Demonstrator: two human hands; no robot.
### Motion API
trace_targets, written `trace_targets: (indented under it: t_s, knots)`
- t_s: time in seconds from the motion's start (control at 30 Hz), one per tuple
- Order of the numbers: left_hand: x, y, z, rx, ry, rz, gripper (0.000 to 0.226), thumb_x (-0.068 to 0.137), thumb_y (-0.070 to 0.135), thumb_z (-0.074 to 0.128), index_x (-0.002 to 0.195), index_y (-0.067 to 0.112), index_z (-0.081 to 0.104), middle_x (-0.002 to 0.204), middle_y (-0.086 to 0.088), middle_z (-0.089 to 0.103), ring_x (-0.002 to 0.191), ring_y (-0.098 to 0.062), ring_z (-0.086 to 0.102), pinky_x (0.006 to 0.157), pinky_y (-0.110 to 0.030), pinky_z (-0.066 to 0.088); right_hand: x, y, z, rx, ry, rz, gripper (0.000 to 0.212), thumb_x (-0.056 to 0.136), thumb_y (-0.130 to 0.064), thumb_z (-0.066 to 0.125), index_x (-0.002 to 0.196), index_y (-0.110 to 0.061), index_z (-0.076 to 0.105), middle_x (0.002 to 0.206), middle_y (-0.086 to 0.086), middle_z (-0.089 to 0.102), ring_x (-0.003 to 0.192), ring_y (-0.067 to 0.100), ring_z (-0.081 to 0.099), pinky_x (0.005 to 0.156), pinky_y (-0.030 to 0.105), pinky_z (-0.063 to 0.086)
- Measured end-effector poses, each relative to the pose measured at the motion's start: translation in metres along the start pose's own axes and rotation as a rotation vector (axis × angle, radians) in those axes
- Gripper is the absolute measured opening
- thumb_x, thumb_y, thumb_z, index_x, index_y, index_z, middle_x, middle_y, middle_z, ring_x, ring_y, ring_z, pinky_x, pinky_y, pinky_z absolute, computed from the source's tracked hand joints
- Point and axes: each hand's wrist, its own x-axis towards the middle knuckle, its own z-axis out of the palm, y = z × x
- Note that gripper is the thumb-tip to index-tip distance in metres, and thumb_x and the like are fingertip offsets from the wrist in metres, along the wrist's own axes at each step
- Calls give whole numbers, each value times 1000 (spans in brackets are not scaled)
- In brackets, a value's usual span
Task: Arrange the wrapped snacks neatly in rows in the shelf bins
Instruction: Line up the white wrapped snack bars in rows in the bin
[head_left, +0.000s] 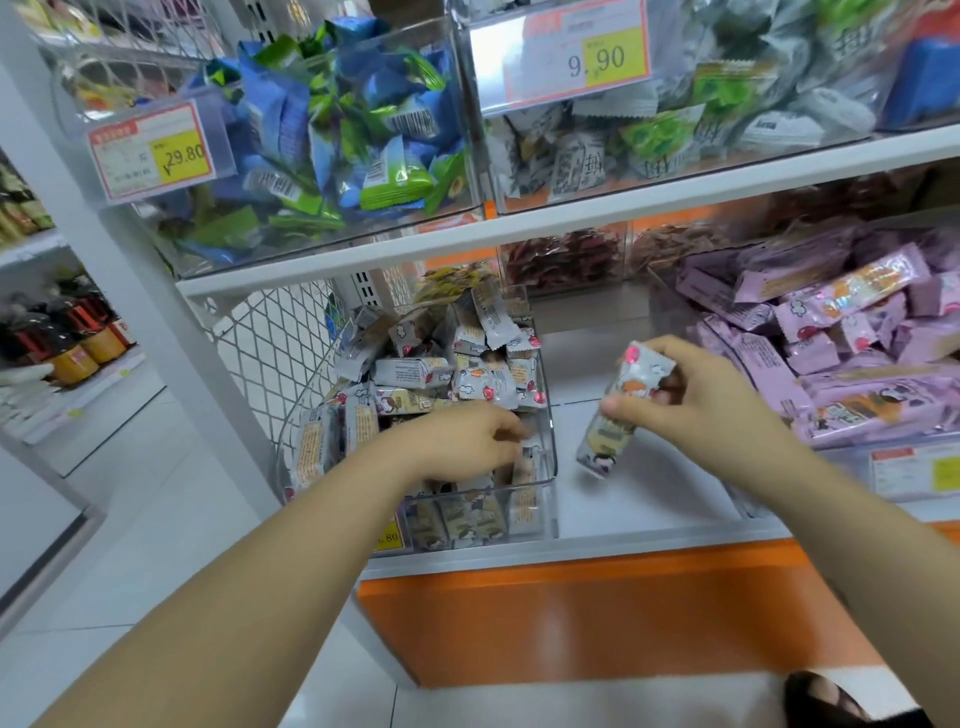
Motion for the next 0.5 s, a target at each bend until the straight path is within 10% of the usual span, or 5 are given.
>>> trace_targets:
  t_s: [0.5]
  knots:
    - [57,-4,10,97,-267,-165,45,97,30,49,141,25,39,146,-2,40,131,-23,38,102,-34,30,-2,4,2,-158,-173,14,20,81,-23,72,96,-14,62,49,-28,50,48,-4,44,50,7,33]
